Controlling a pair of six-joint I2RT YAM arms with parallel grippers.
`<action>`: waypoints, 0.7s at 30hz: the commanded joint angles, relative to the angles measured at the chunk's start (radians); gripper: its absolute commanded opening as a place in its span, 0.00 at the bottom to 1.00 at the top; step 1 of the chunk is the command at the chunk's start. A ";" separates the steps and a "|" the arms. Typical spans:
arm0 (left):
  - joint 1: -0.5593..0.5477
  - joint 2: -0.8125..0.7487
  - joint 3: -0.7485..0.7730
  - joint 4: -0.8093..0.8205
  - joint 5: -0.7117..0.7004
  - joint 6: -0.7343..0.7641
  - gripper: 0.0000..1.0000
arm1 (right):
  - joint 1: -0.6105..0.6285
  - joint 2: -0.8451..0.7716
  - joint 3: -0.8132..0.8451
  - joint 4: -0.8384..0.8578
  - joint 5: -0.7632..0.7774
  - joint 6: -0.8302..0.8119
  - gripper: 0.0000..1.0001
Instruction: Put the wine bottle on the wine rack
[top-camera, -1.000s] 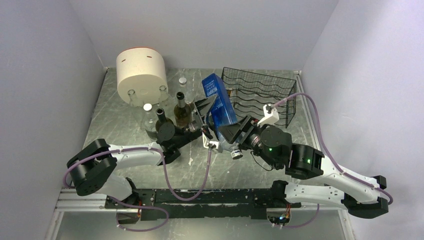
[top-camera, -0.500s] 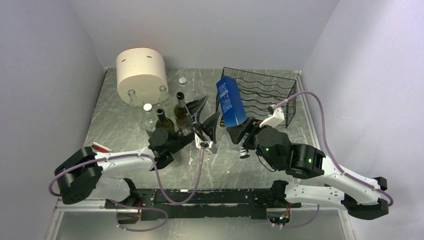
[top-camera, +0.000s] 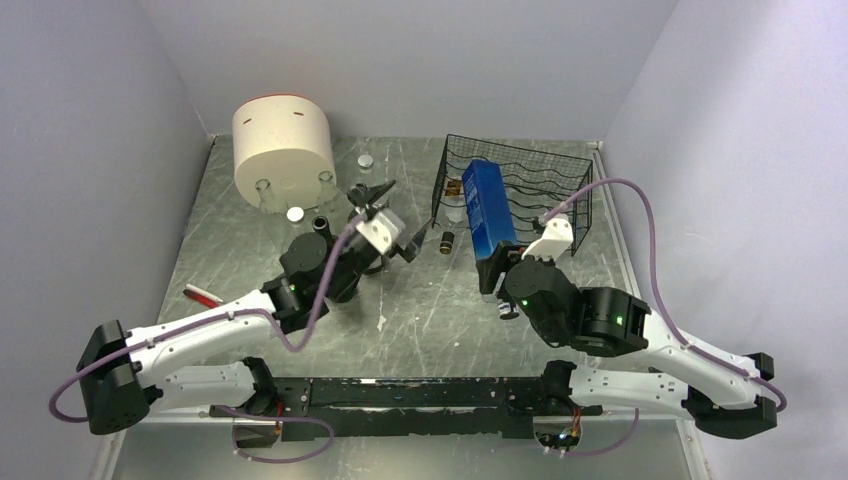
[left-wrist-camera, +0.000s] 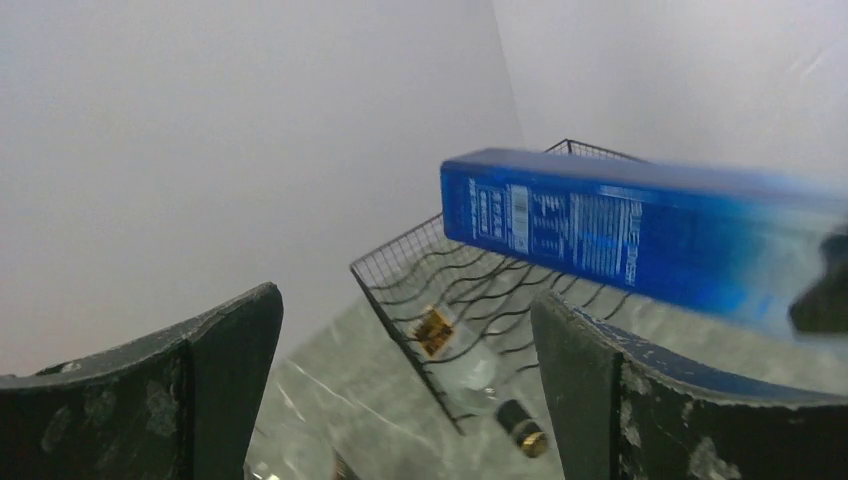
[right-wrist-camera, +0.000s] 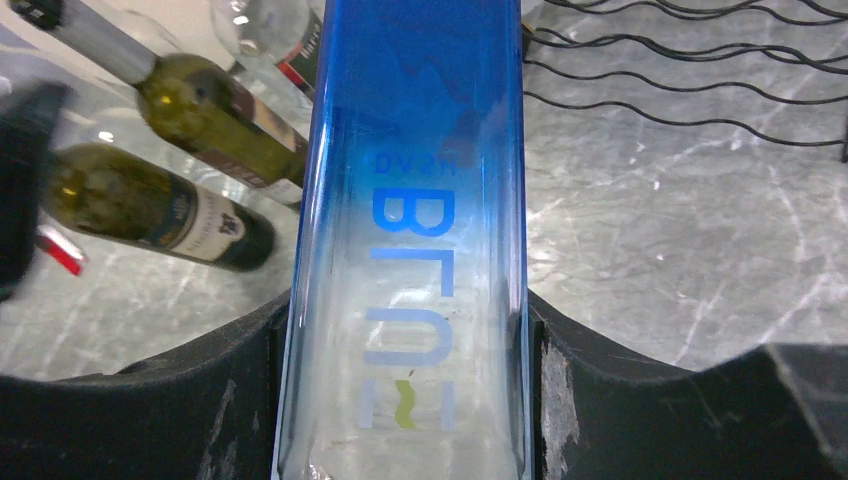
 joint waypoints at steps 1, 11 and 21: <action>-0.002 -0.018 0.184 -0.403 -0.161 -0.440 0.98 | -0.002 0.027 0.028 0.014 0.095 0.017 0.00; 0.013 0.001 0.357 -0.729 -0.128 -0.608 1.00 | -0.254 0.155 -0.047 0.132 -0.224 -0.108 0.00; 0.023 -0.024 0.352 -0.776 -0.115 -0.634 1.00 | -0.387 0.091 -0.178 0.168 -0.375 -0.109 0.00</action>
